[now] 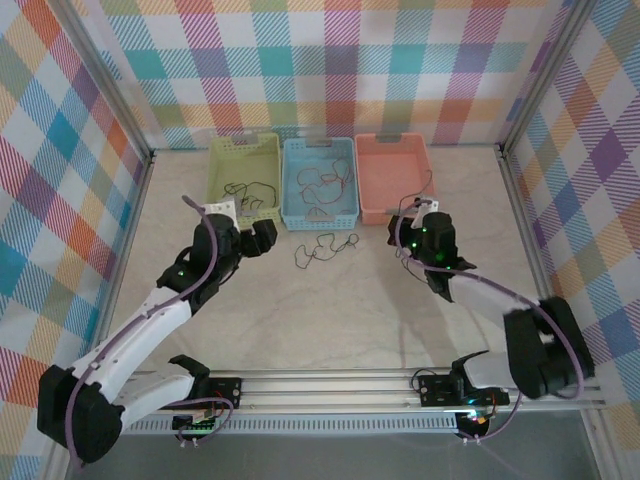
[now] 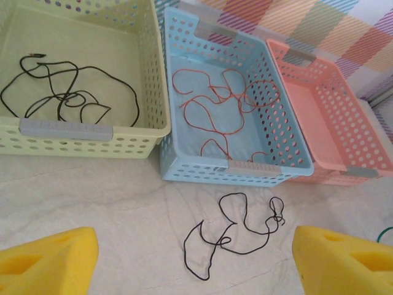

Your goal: Untangle the cables

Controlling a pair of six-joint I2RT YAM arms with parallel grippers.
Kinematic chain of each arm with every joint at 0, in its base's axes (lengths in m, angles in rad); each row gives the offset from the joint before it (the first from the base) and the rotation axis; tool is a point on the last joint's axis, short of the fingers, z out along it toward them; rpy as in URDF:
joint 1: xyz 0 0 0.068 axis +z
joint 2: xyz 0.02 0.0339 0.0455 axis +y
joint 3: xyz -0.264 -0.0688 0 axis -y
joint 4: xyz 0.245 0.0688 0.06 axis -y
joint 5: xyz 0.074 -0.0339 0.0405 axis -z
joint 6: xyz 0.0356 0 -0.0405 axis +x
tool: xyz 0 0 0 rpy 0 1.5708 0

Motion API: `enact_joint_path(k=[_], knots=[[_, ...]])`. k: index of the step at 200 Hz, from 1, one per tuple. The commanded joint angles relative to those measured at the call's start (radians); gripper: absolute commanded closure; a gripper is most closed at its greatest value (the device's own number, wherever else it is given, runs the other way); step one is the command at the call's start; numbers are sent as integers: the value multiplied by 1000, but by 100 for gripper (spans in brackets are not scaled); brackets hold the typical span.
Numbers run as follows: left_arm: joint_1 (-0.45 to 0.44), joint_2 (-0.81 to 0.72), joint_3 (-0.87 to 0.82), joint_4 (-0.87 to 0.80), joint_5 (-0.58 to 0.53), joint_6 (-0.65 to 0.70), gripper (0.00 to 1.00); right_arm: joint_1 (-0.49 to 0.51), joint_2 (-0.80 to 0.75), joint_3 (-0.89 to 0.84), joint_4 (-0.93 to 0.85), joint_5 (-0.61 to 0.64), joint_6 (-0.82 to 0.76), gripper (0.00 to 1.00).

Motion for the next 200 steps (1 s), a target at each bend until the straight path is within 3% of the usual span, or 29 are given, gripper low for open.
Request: enact_joint_path(k=[1, 42, 89, 156, 200], knots=[[-4, -65, -14, -57, 4, -11, 18, 1, -127, 91, -149, -51, -28, 100], [-4, -148, -9, -178, 63, -10, 17, -1, -217, 216, -335, -140, -32, 100], [-4, -190, -19, -235, 153, 2, 17, -1, -177, 321, -357, -395, -206, 100], [-5, -284, -122, -166, 136, -1, 18, -19, 90, 509, -345, -232, -387, 100], [-5, -320, -145, -161, 130, -2, 18, -97, 384, 774, -408, -209, -370, 100]])
